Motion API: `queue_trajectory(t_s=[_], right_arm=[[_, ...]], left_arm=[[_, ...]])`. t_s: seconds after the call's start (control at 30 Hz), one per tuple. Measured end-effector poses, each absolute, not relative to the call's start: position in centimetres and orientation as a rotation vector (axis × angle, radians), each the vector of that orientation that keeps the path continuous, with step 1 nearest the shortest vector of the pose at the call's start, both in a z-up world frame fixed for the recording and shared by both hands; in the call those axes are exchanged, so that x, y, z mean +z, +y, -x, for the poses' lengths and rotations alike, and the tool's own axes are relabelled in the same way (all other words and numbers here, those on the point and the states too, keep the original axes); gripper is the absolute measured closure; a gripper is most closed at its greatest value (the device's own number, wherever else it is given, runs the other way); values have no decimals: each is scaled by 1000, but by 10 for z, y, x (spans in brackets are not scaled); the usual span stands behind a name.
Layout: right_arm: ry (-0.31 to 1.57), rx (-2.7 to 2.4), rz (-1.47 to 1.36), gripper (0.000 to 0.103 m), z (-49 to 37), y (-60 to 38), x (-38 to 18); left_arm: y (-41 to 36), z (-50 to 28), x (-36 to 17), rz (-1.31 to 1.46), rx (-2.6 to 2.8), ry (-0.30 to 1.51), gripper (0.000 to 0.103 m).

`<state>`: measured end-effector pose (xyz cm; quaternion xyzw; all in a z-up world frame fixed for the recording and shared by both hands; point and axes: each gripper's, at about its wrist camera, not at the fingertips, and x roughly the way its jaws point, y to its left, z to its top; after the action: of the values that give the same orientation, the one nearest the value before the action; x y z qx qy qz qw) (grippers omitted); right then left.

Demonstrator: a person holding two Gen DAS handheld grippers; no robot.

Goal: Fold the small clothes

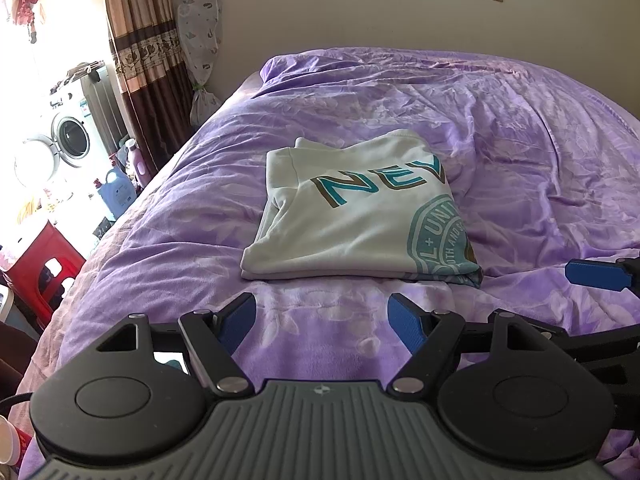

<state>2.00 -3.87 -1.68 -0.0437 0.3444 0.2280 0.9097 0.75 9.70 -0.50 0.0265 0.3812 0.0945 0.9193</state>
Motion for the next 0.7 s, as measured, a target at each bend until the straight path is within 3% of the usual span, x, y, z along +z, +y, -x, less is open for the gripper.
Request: queue_trajectory(t_s=[0.7], right_arm=[[717, 469, 91, 22, -21, -36, -19]], left_arm=[[97, -7, -5, -56, 196, 784, 15]])
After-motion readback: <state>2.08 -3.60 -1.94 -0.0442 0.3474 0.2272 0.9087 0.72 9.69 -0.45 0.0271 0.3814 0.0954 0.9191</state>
